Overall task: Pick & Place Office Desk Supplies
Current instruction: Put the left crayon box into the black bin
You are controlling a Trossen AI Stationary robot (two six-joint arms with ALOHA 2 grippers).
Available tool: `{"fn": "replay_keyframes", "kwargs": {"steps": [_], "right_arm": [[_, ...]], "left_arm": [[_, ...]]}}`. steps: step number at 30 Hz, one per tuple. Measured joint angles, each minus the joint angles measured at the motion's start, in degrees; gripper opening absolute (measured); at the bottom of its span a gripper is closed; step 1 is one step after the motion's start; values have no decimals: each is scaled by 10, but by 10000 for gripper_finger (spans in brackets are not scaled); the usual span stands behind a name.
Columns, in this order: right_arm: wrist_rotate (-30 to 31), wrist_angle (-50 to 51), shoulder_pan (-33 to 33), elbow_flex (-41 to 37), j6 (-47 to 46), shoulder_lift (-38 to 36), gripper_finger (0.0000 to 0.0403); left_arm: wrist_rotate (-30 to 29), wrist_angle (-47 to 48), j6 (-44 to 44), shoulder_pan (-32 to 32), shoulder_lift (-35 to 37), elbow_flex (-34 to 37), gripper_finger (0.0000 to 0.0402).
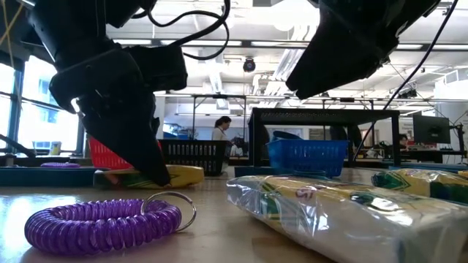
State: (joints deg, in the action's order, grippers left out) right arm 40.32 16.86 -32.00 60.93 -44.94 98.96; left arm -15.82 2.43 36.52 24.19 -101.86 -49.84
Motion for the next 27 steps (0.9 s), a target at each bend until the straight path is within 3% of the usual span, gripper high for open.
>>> {"fn": "replay_keyframes", "kwargs": {"steps": [5, 10, 19, 22, 27], "right_arm": [[0, -2, -2, 0, -5, 0, 226], [0, -2, -11, 0, -15, 0, 226], [0, -9, -26, 0, -39, 0, 226], [1, -8, -34, 0, -56, 0, 226], [4, -9, -51, 0, -82, 0, 226]], "left_arm": [[5, 0, -9, -5, 0, -3, 97], [4, 12, -62, -5, 27, -6, 84], [-173, 12, -276, 13, 164, -10, 83], [-217, 23, -290, 2, 197, -11, 83], [-219, 80, -259, -47, 206, -11, 82]]}}
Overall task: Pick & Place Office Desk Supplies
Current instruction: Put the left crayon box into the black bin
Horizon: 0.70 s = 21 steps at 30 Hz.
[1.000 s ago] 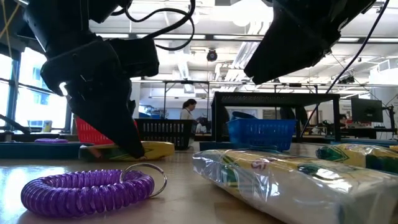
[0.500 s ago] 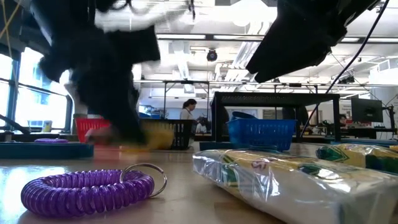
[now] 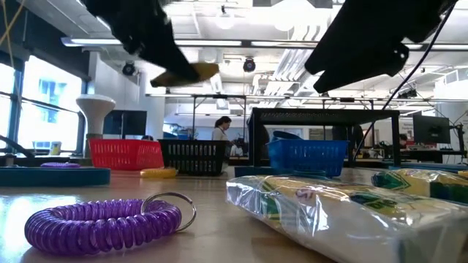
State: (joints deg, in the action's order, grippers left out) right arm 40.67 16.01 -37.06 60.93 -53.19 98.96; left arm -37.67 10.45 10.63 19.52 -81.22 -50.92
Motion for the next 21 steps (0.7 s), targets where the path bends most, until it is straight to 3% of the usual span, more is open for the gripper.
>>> {"fn": "replay_keyframes", "kwargs": {"steps": [10, 21], "right_arm": [[14, 0, -21, 0, -42, 0, 226], [13, -4, -21, 0, -42, 0, 226]], "left_arm": [[94, 16, -19, -116, -54, 0, 94], [134, -7, -1, -161, -69, 0, 99]]}}
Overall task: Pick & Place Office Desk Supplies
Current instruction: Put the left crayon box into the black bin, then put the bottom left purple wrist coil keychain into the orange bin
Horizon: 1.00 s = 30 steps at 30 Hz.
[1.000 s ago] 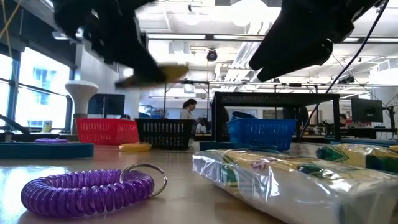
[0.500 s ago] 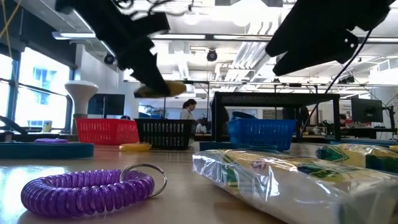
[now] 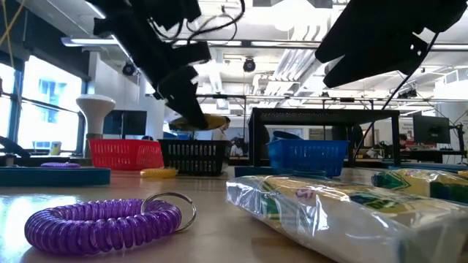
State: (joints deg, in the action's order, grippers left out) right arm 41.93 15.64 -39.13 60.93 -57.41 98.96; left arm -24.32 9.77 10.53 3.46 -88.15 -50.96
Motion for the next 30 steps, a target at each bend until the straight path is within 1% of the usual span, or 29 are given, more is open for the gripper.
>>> {"fn": "replay_keyframes", "kwargs": {"steps": [3, 8, 13, 16, 19, 21, 24, 27, 30], "right_arm": [[-1, 0, 0, 0, 0, 0, 226], [0, 3, 1, 0, 10, 0, 226], [-1, 0, 6, 0, 35, 0, 226], [-1, 0, 10, 0, 52, 0, 226], [-1, 0, 10, 0, 68, 0, 226], [-2, 0, 13, 0, 83, 0, 226], [-3, 0, 16, 0, 103, 0, 226], [-3, 0, 21, 0, 126, 0, 226], [-3, 0, 26, 0, 145, 0, 226]], "left_arm": [[0, -6, -1, 0, -6, 1, 111], [-6, -15, -7, 0, -8, 0, 145], [-51, -26, -7, 1, -7, 0, 172], [-75, -27, -6, 2, -6, 0, 177], [-100, -28, -12, 15, 5, 0, 178], [-110, -30, -25, 35, 16, 0, 178], [-110, -30, -42, 77, 42, 0, 178], [-84, -11, -40, 132, 67, 0, 178], [-53, 34, -14, 185, 81, 0, 178]]}}
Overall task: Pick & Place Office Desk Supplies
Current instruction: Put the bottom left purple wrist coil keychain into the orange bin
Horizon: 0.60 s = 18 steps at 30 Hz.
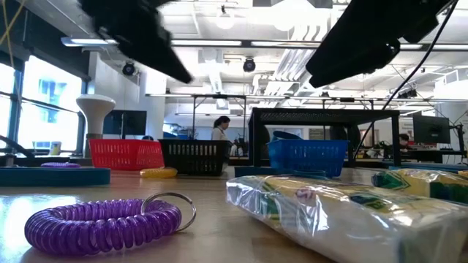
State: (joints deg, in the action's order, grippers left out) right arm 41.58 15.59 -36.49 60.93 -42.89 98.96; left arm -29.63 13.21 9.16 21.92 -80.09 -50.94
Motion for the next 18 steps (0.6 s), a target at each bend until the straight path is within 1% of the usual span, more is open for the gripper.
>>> {"fn": "replay_keyframes", "kwargs": {"steps": [2, 6, 9, 13, 18], "right_arm": [[0, 0, 6, 0, 12, 0, 226], [-2, -1, 22, 0, 35, 0, 226], [-17, -16, 37, 0, 60, 0, 226], [-57, -46, 60, 0, 102, 0, 226], [-101, -78, 84, 0, 134, 0, 226]], "left_arm": [[14, 35, 23, 30, 2, 0, 178], [16, 116, 77, 81, -1, 0, 178], [17, 182, 135, 110, -2, 1, 178], [25, 238, 243, 144, -2, 1, 178], [69, 299, 381, 180, -2, 1, 178]]}}
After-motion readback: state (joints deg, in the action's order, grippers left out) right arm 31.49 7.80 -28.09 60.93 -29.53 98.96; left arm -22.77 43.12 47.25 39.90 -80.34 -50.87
